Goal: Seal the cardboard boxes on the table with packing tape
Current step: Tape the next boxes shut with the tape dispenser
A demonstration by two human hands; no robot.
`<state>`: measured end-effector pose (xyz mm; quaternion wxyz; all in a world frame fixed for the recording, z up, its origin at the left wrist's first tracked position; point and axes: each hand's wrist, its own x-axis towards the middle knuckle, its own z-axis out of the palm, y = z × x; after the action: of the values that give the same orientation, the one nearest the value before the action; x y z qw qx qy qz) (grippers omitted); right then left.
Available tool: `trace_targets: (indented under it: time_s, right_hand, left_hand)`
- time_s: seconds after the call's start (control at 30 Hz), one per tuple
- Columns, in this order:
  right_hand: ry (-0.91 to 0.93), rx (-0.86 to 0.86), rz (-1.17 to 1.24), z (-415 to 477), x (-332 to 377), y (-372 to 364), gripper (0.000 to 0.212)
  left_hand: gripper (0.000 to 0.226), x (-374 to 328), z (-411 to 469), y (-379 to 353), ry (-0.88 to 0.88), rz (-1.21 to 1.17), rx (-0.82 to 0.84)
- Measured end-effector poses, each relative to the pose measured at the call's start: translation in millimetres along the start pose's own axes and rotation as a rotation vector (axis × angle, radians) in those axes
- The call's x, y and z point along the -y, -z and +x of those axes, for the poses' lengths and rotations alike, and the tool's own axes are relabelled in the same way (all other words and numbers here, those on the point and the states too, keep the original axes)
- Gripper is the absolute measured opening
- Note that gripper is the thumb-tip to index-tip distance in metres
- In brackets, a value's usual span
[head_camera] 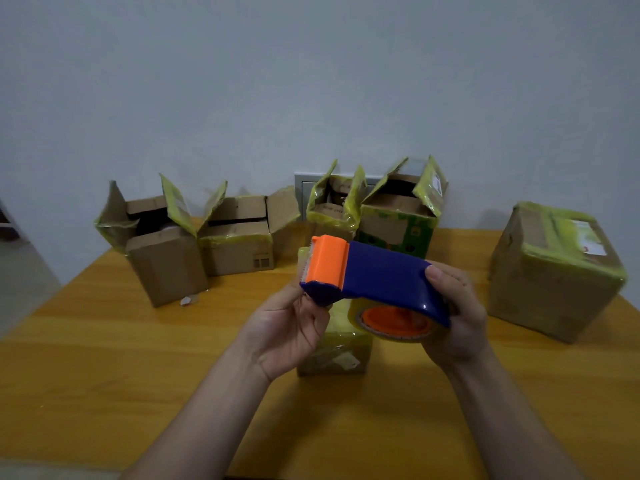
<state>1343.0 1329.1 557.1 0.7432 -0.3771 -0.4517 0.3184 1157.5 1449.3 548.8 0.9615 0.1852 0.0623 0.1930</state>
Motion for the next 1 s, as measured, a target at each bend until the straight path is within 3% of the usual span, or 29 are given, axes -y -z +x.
trace_targets:
  time_s: [0.07, 0.17, 0.33, 0.5, 0.6, 0.8, 0.9, 1.0]
  right_hand:
    - [-0.01, 0.005, 0.008, 1.4, 2.3, -3.6, 0.031]
    - [-0.041, 0.017, -0.003, 3.4, 5.0, -1.9, 0.044]
    - [-0.056, 0.028, -0.127, 7.2, 1.7, 5.1, 0.075]
    - [-0.135, 0.057, -0.155, 7.7, -0.8, 13.0, 0.045]
    - [-0.161, 0.065, -0.141, 7.5, 1.0, 15.7, 0.04]
    - [-0.167, 0.07, -0.151, 9.2, -0.5, 18.6, 0.037]
    - [-0.164, 0.075, -0.192, 8.7, -1.0, 19.0, 0.032]
    - [-0.158, 0.084, -0.215, 8.7, -0.6, 20.0, 0.041]
  left_hand:
    - [0.07, -5.7, -2.7, 2.1, -0.016, 0.059, 0.028]
    - [0.041, -15.9, -7.6, 4.4, 0.005, 0.149, -0.007]
    - [0.025, -25.7, -14.3, -5.1, -0.132, 0.624, -0.312]
    - [0.016, -38.6, -14.3, -7.8, -0.127, 0.99, -0.41]
    - [0.031, -39.6, -12.6, -7.6, -0.089, 0.949, -0.439]
    - [0.007, -33.0, -10.1, -2.3, -0.117, 1.027, -0.419]
    - [0.006, -33.7, -10.1, -2.5, -0.14, 1.081, -0.452]
    - [0.011, -35.7, -9.1, -2.8, -0.096, 1.052, -0.467]
